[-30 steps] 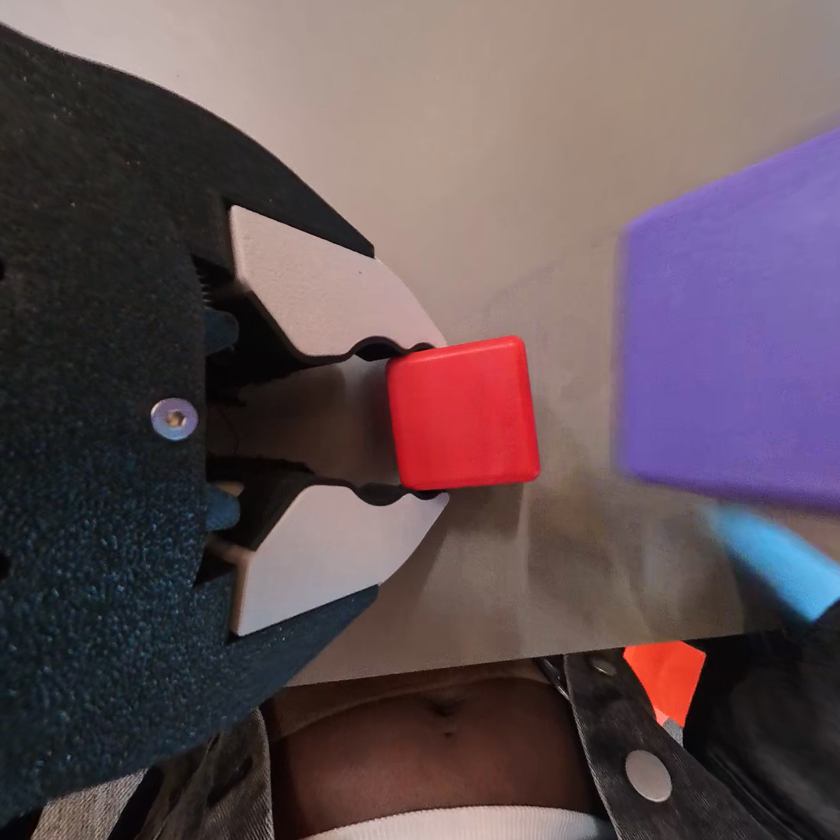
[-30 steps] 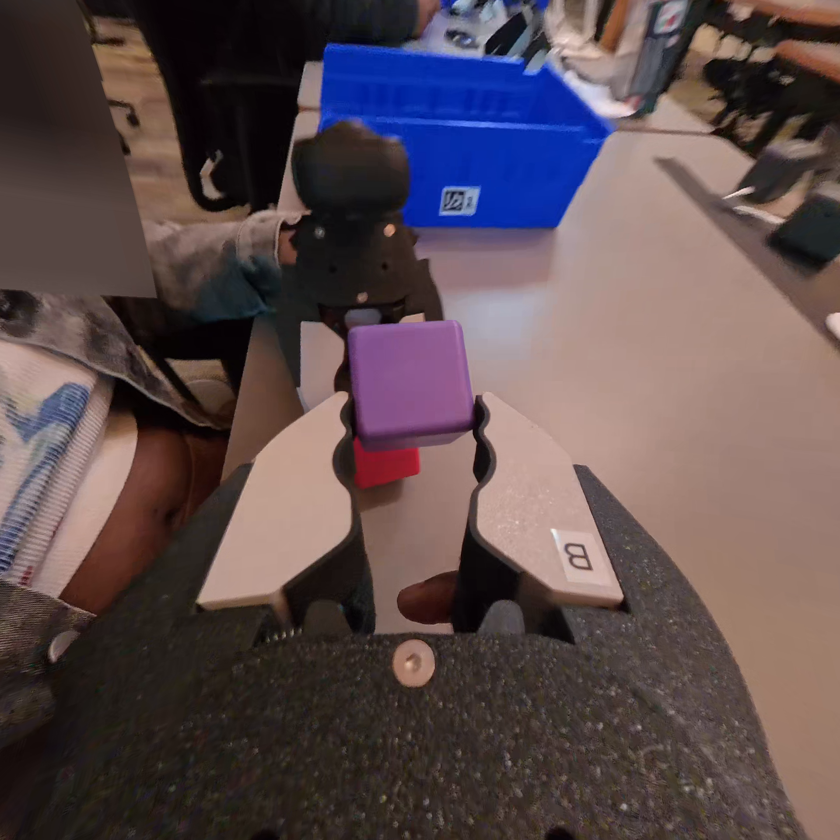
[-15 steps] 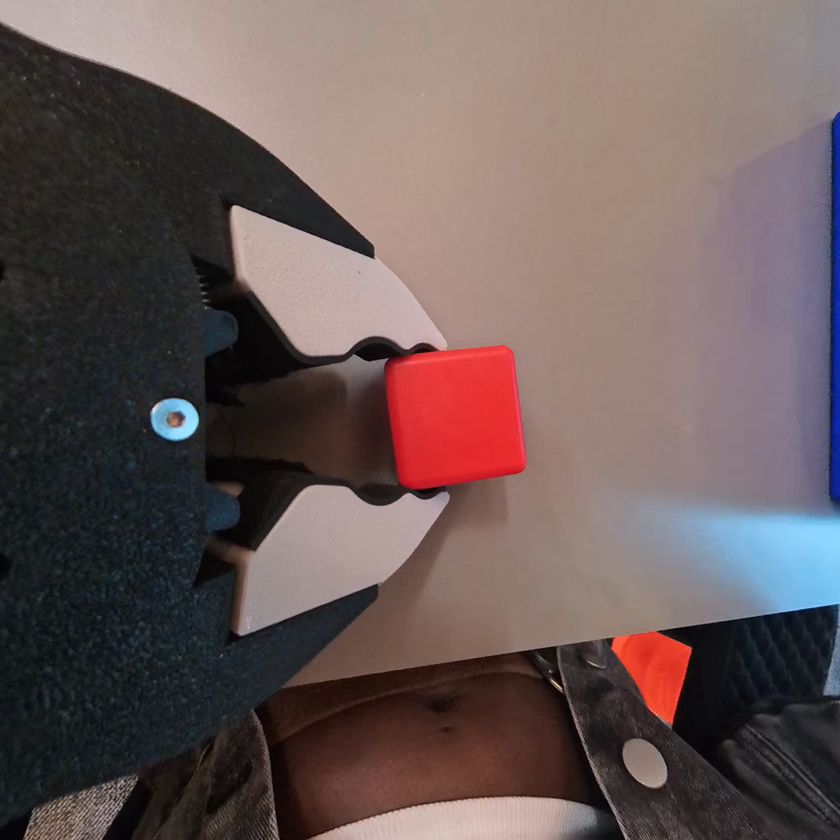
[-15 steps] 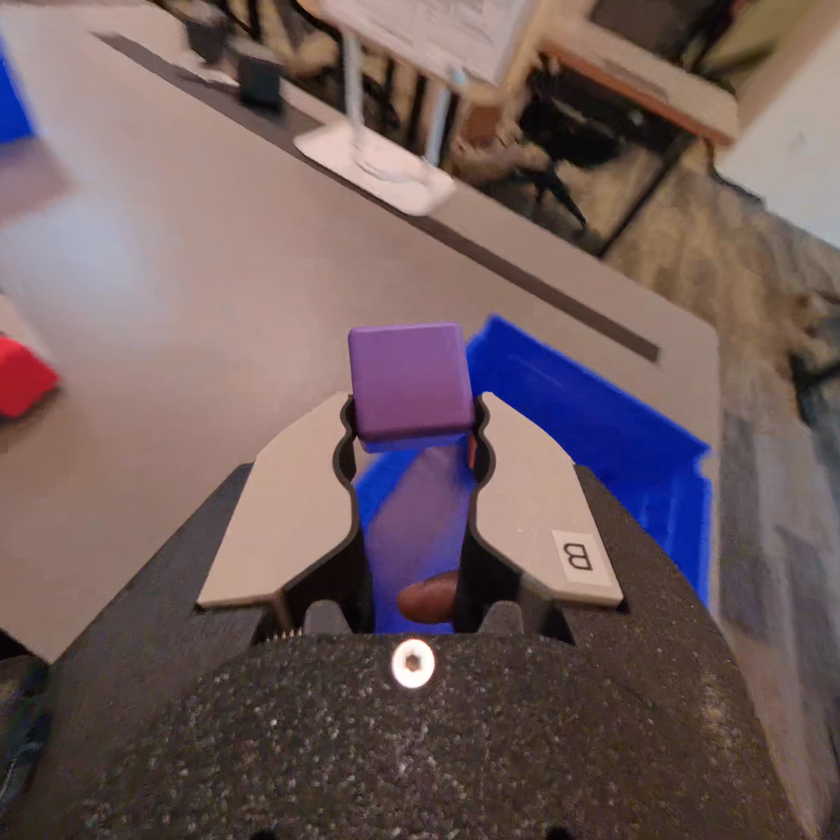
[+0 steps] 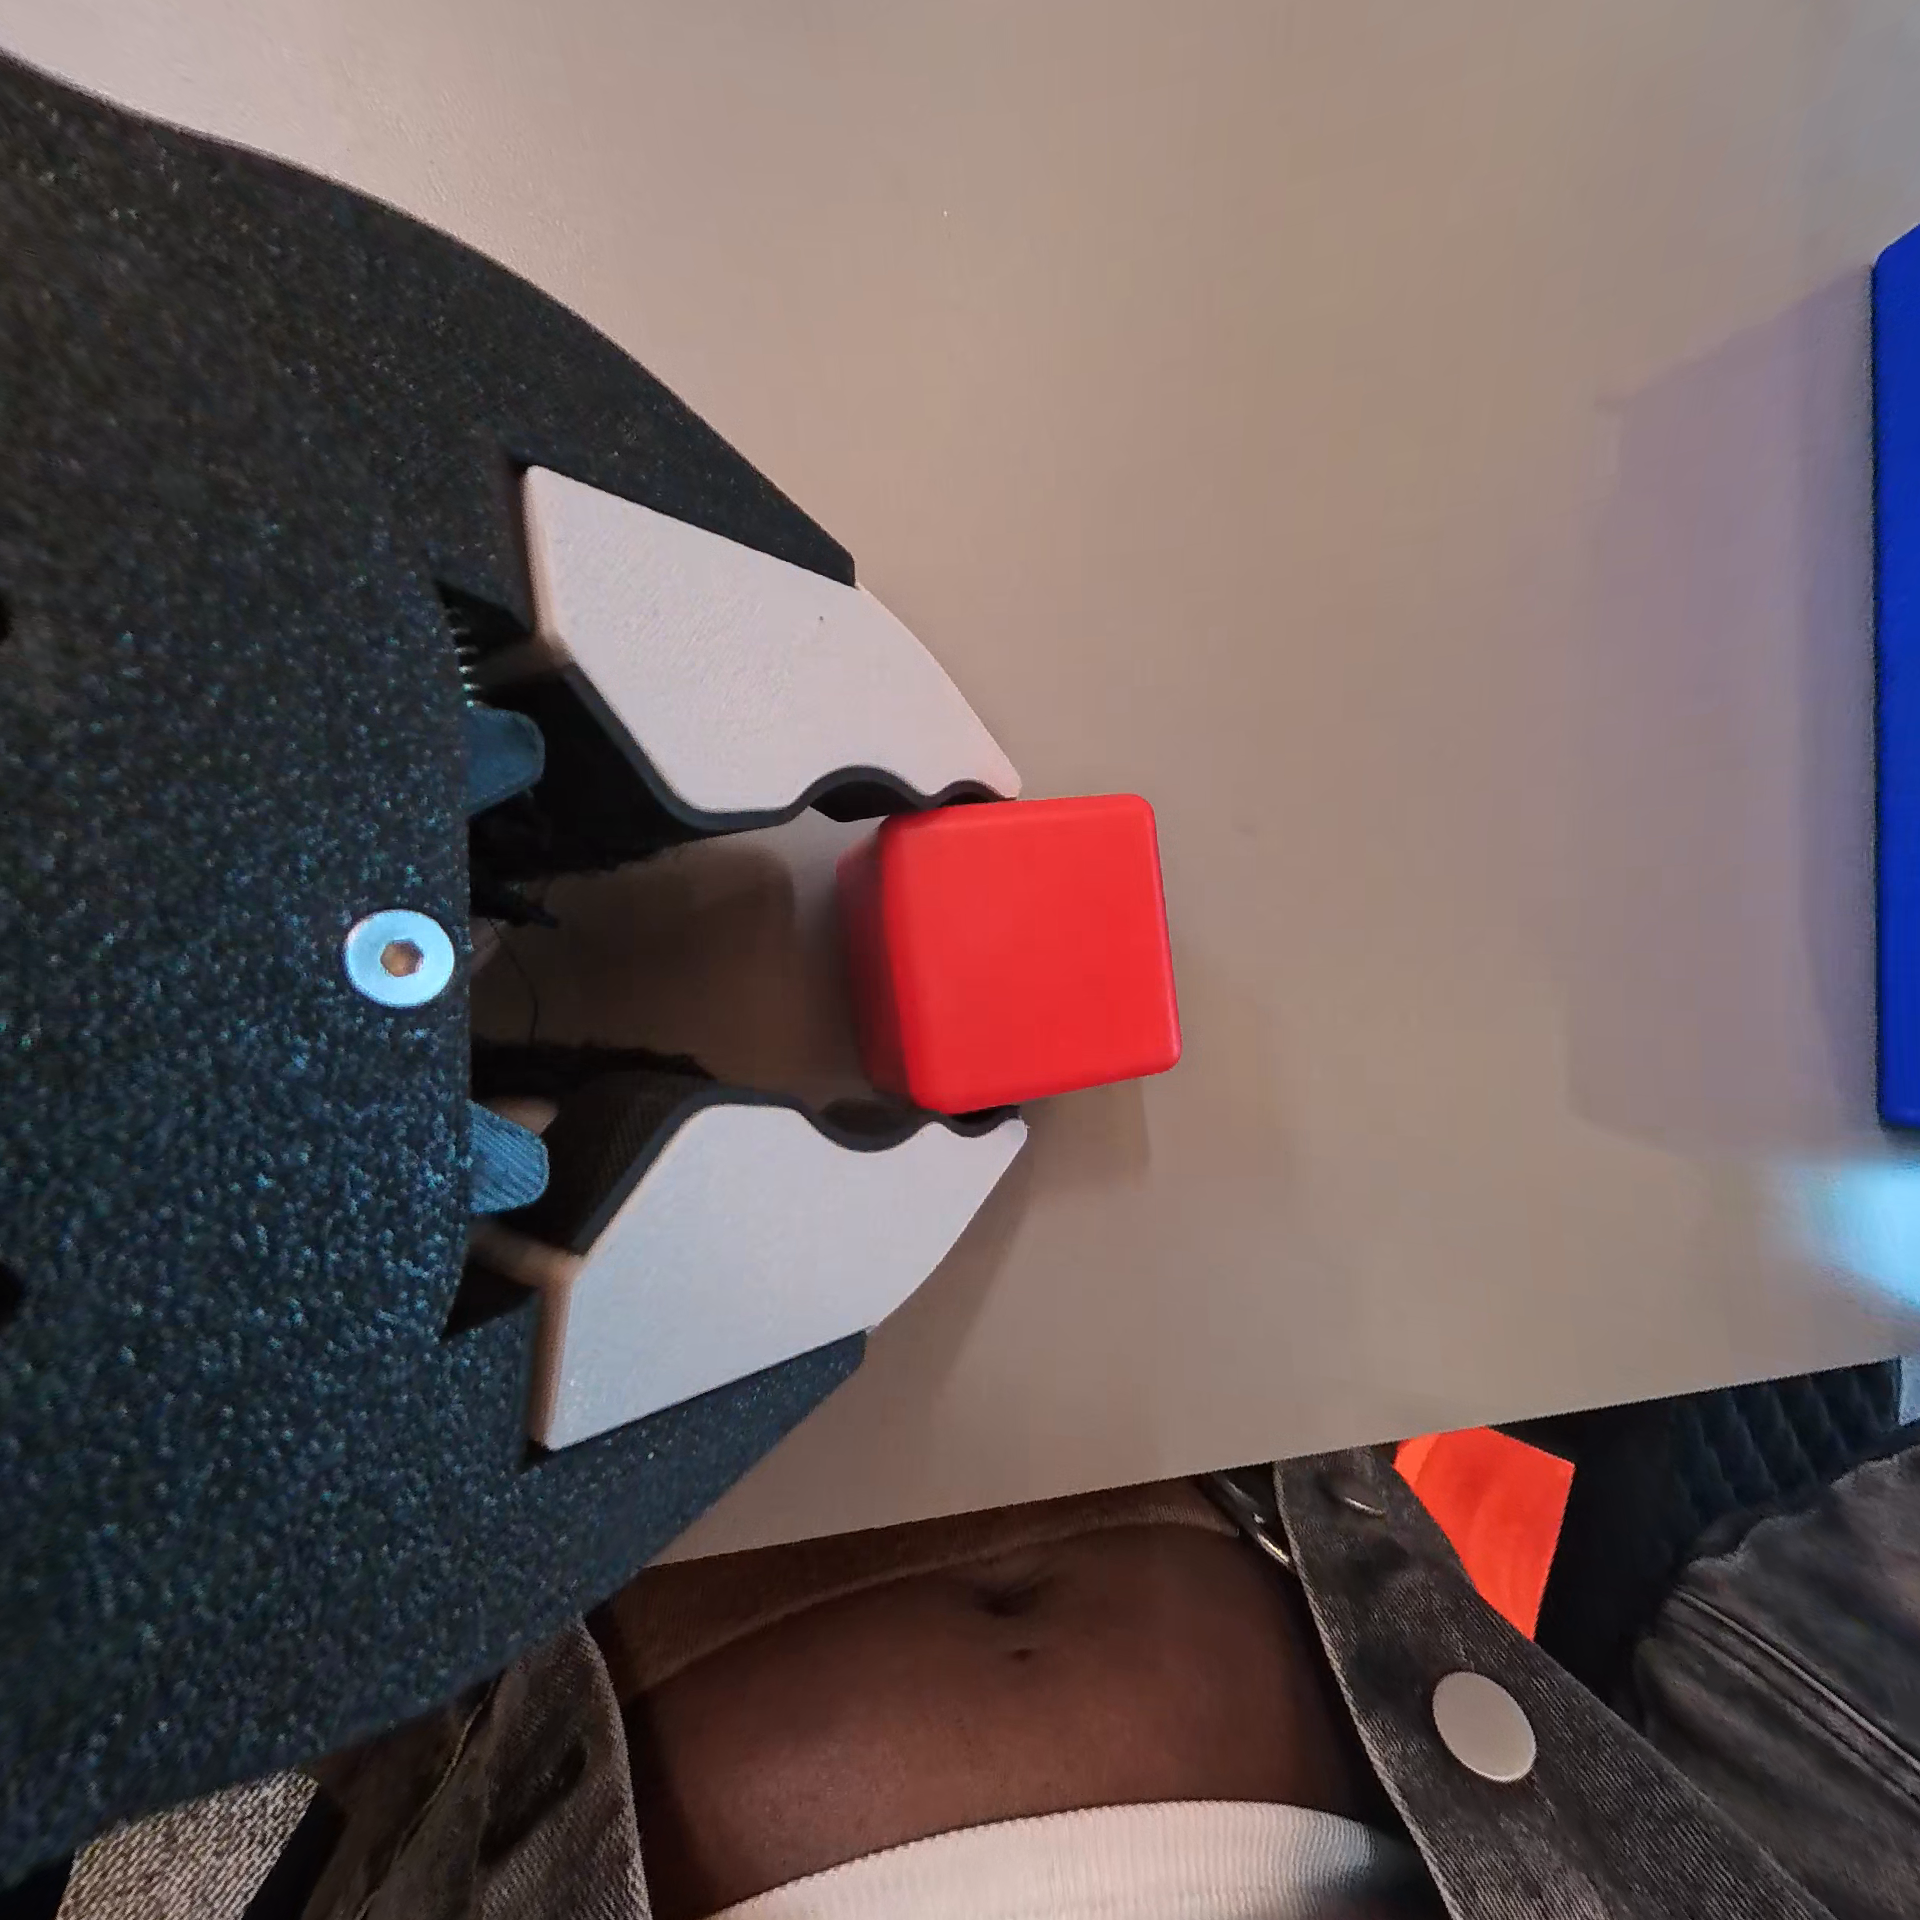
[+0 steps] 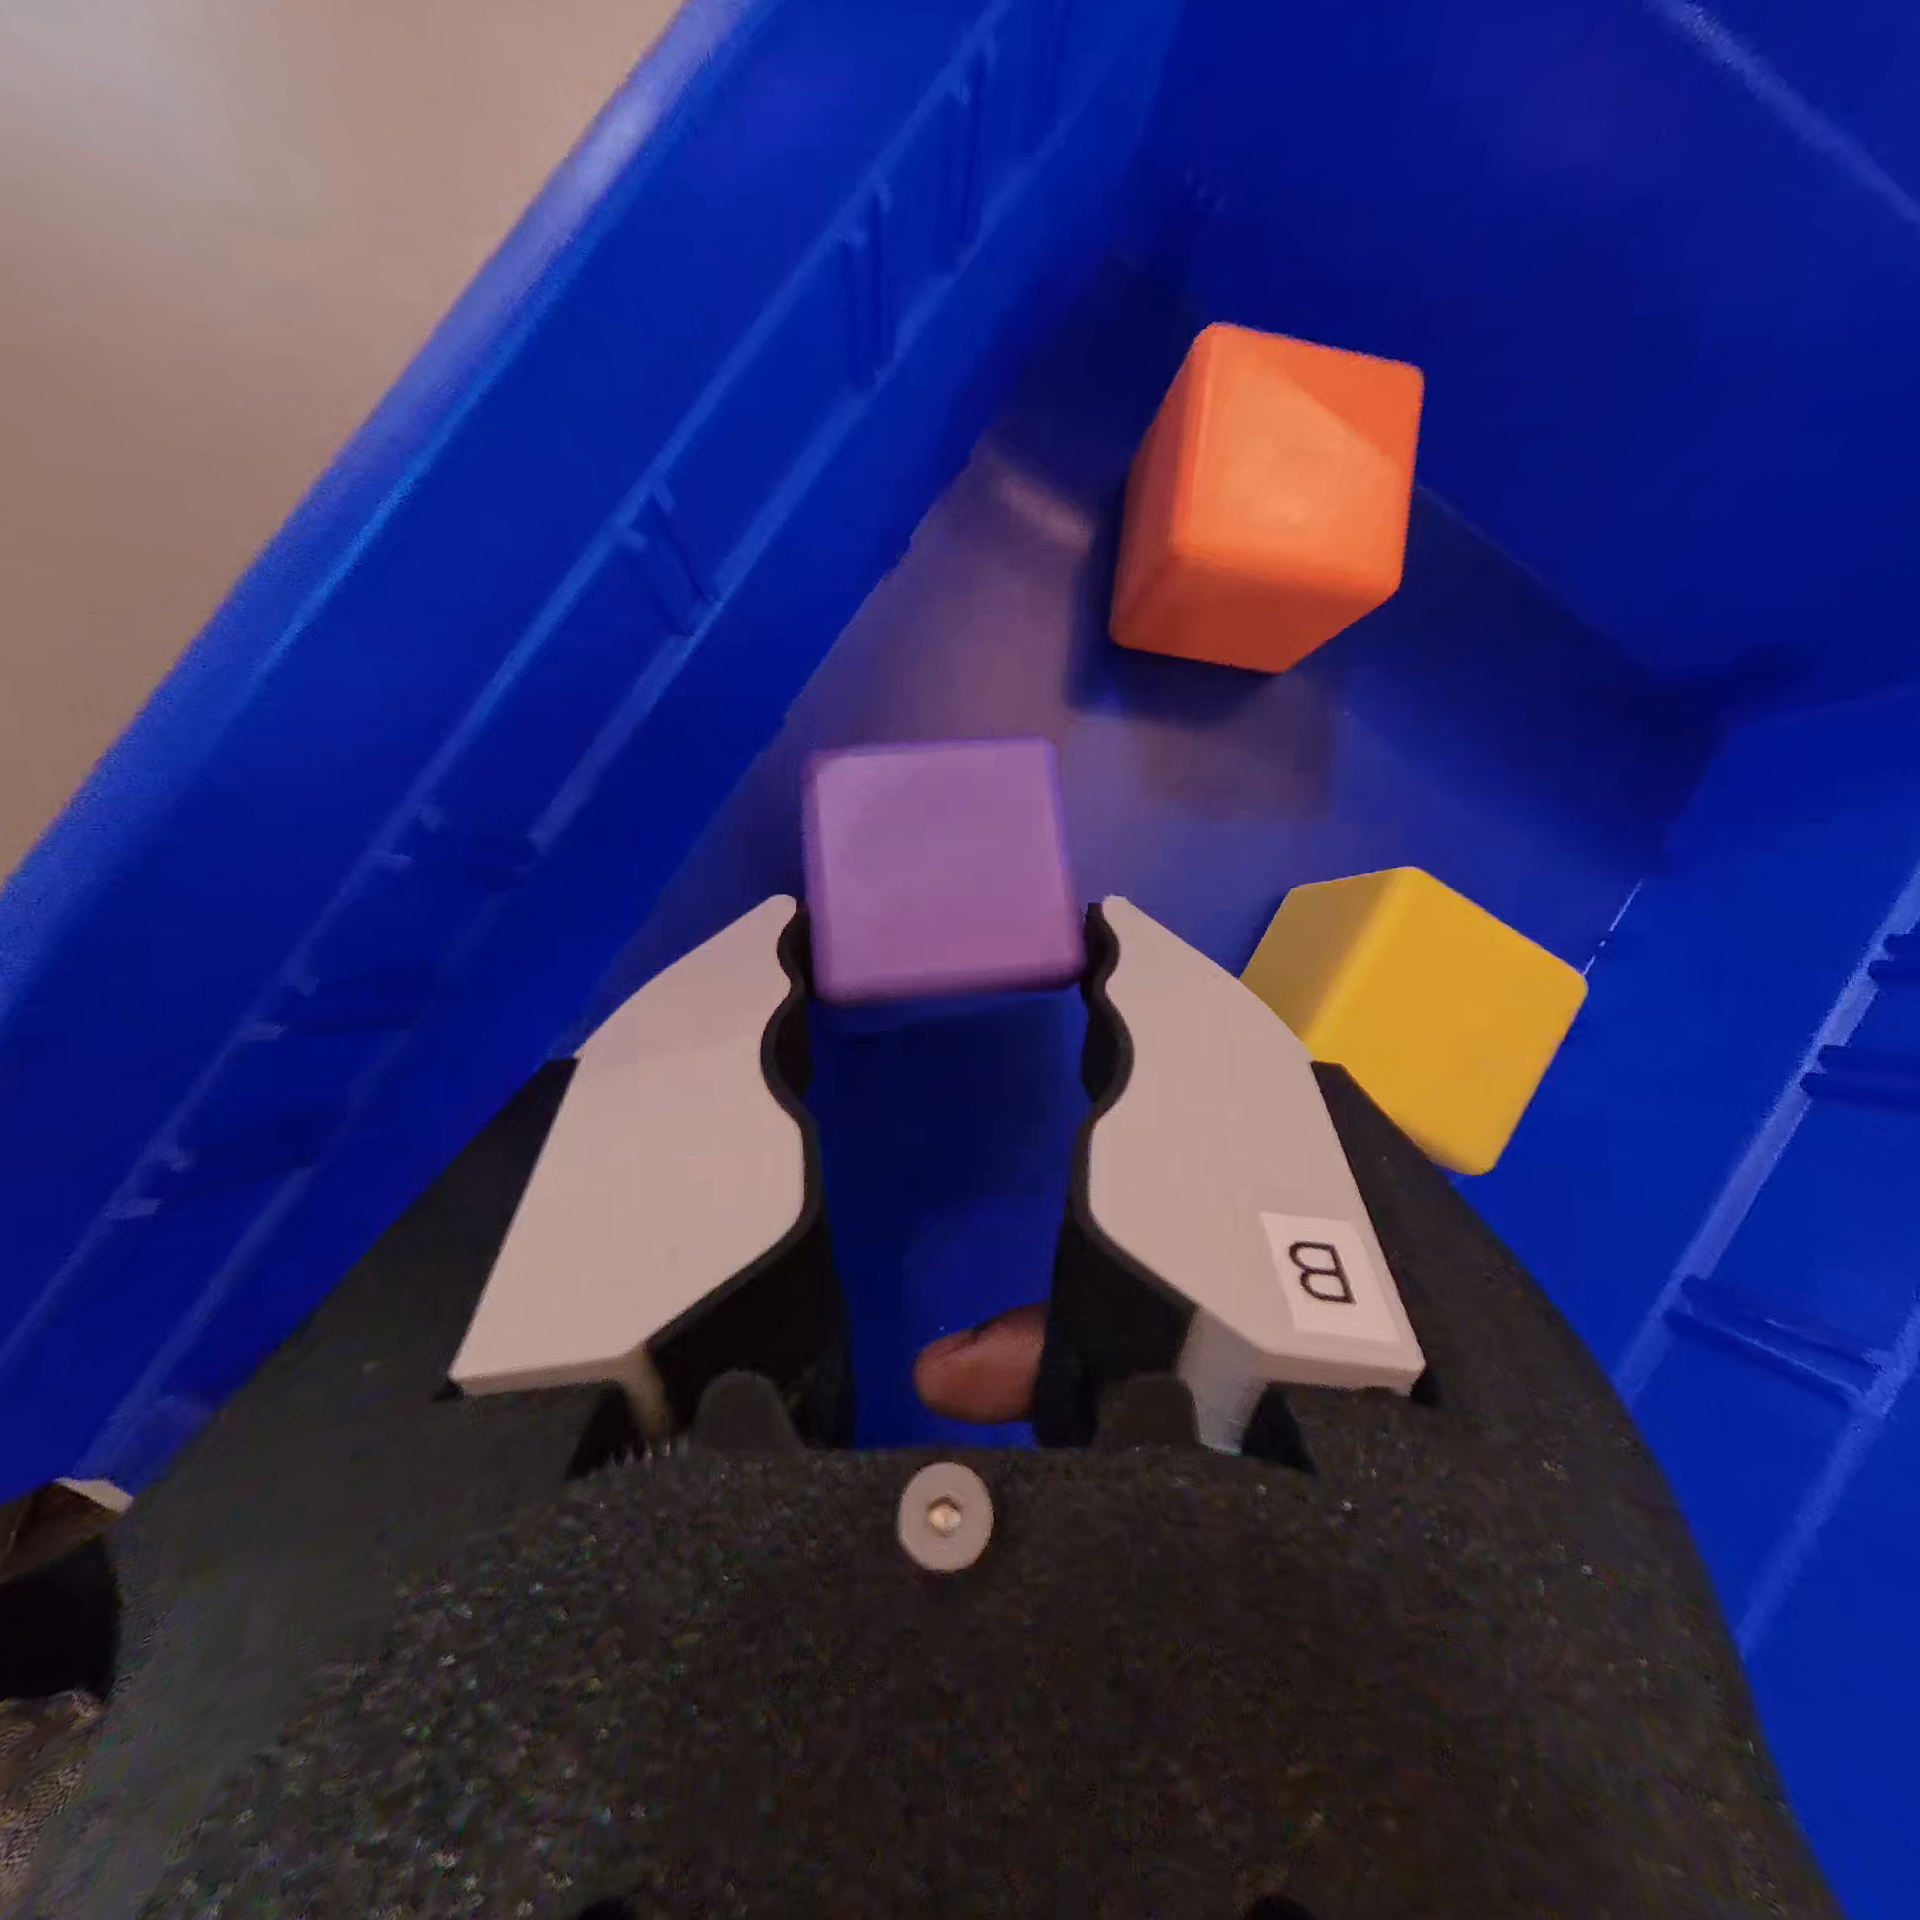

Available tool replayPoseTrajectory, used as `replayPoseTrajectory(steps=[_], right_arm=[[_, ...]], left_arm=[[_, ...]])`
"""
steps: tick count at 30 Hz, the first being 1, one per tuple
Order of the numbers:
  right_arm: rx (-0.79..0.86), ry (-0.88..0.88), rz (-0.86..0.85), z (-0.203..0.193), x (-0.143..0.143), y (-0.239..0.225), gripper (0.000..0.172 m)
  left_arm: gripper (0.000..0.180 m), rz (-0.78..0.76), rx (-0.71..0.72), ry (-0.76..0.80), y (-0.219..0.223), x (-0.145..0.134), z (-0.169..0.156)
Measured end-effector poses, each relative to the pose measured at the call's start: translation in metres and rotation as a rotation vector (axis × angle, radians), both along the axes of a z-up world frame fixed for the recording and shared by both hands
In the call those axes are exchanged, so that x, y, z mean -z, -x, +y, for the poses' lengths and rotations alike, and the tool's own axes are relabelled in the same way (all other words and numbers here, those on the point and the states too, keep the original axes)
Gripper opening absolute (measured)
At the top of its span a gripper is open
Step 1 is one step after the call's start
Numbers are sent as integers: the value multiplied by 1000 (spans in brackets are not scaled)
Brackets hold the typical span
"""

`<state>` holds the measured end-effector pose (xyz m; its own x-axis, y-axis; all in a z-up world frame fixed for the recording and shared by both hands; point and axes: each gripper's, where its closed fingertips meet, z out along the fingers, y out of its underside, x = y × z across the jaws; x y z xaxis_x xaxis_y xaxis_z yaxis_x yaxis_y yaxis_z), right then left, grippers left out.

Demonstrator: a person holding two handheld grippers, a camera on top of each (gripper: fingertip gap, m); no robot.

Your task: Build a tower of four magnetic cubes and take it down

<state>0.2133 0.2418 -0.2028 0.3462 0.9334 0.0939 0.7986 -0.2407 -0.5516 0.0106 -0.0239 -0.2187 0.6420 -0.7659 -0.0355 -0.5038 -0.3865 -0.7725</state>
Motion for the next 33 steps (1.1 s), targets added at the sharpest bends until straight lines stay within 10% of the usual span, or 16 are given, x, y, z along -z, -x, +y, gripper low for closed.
replayPoseTrajectory(steps=[14, 20, 24, 33], right_arm=[[17, 13, -47, -4, 2, -11, 62], [120, -276, 422, -3, -118, 3, 79], [-320, -299, 836, -110, -203, 64, 73], [-949, 107, 480, -264, -66, 199, 71]], left_arm=[[52, 0, 6, -3, 0, 0, -1], [52, 0, 8, -3, 0, 0, -1], [62, -54, 37, -32, -5, -9, -3], [132, -489, -1, -270, 1, -87, -2]])
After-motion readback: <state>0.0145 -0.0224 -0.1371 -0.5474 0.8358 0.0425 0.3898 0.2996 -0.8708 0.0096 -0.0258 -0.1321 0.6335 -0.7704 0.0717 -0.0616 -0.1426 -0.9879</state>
